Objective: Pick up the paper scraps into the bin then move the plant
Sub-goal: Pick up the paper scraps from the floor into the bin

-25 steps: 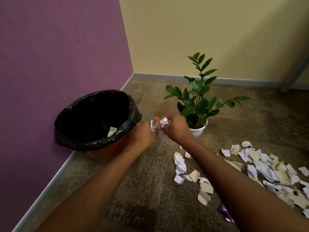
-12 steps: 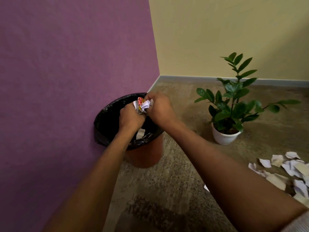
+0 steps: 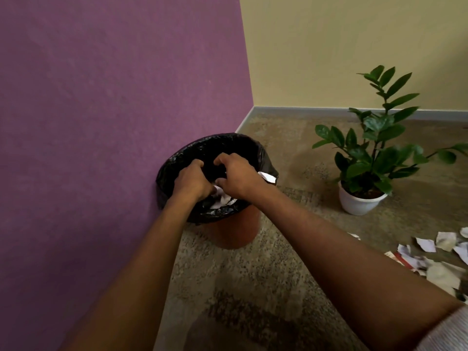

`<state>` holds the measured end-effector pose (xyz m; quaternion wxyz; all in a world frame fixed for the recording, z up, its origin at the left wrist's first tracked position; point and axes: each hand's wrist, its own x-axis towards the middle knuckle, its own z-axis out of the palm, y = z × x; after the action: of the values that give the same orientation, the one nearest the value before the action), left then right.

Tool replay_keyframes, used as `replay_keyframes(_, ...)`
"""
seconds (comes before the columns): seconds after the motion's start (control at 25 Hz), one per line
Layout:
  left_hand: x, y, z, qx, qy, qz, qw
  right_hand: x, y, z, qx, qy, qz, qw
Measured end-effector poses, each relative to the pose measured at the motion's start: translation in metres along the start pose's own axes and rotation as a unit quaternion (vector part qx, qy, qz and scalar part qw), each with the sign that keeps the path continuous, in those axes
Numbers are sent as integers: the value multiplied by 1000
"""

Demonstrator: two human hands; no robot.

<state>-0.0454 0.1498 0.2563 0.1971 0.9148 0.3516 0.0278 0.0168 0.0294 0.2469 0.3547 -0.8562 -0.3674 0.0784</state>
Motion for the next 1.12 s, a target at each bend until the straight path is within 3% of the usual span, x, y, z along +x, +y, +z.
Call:
replay_keyframes(0.24,-2,15,-5,-18,29,33,999,-1,4,-18,-12,25,-33,999)
replay_keyframes(0.36,-8,26,-5,-37,55,66,996,-5,9,-38,35,63,-47,996)
replay_keyframes(0.52,-21,49,-3,-91,76,106,987,-18,26,-69,95,101,-24,990)
replay_keyframes(0.72,-44,97,23,-118,73,202,970,-53,64,-99,67,132,0,989)
replay_keyframes(0.88,-62,128,63,-119,24,266,956,-88,114,-112,64,119,38,990)
replay_keyframes(0.96,-70,136,95,-89,-37,282,955,-106,149,-113,10,93,69,993)
replay_keyframes(1.12,-84,133,174,58,-201,297,931,-160,223,-96,-130,-82,208,966)
